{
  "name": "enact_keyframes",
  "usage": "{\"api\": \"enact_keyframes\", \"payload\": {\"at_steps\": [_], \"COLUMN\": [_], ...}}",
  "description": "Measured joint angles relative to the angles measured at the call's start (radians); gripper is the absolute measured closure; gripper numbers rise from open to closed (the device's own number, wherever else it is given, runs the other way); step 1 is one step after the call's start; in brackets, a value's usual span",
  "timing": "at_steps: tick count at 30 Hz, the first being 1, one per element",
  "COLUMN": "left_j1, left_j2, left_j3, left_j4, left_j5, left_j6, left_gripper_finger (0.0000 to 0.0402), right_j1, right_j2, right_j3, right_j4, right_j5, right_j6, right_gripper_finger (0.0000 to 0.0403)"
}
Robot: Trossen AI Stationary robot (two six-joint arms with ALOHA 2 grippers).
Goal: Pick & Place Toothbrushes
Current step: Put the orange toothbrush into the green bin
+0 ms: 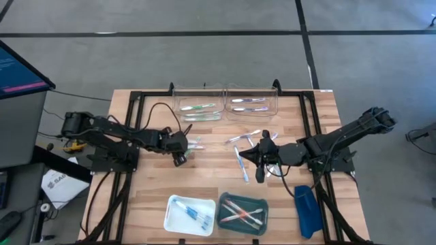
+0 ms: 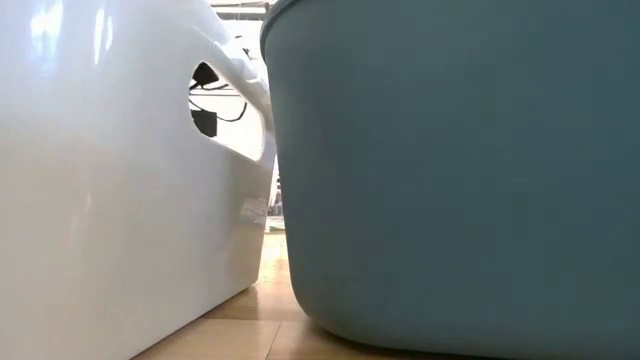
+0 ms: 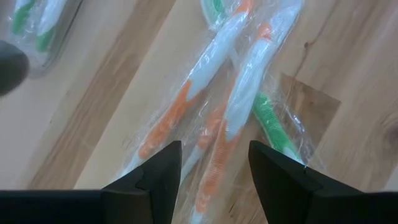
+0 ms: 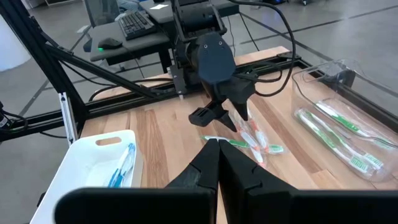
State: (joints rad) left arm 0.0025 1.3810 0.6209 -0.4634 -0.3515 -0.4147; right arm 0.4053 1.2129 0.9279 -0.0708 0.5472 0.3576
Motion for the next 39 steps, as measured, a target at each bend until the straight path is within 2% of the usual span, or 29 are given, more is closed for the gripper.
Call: {"api": "enact_keyframes", "payload": {"at_steps": [10, 16, 21, 27, 39], "left_j1": [0.033, 0.049, 0.051, 0.05, 0.014], "left_j2": [0.129, 0.103, 0.05, -0.002, -0.139], "left_j3": [0.006, 0.002, -0.002, -0.002, -0.001], "left_j4": [0.045, 0.048, 0.047, 0.044, 0.054], "left_j5": [0.013, 0.036, 0.034, 0.036, 0.037], "left_j6": [0.043, 0.044, 0.044, 0.056, 0.052], "left_gripper_finger": [0.0221, 0.0228, 0.0277, 0.0388, 0.0401], "right_j1": [0.0, 0.0, 0.0, 0.0, 0.0], "right_j2": [0.0, 0.0, 0.0, 0.0, 0.0], "right_j3": [0.0, 0.0, 0.0, 0.0, 0.0], "right_j4": [-0.004, -0.004, -0.004, -0.005, -0.005], "right_j5": [0.0, 0.0, 0.0, 0.0, 0.0], "right_j6": [0.001, 0.001, 0.001, 0.001, 0.001], "right_gripper_finger": [0.0403, 0.0403, 0.0403, 0.0403, 0.0403]}}
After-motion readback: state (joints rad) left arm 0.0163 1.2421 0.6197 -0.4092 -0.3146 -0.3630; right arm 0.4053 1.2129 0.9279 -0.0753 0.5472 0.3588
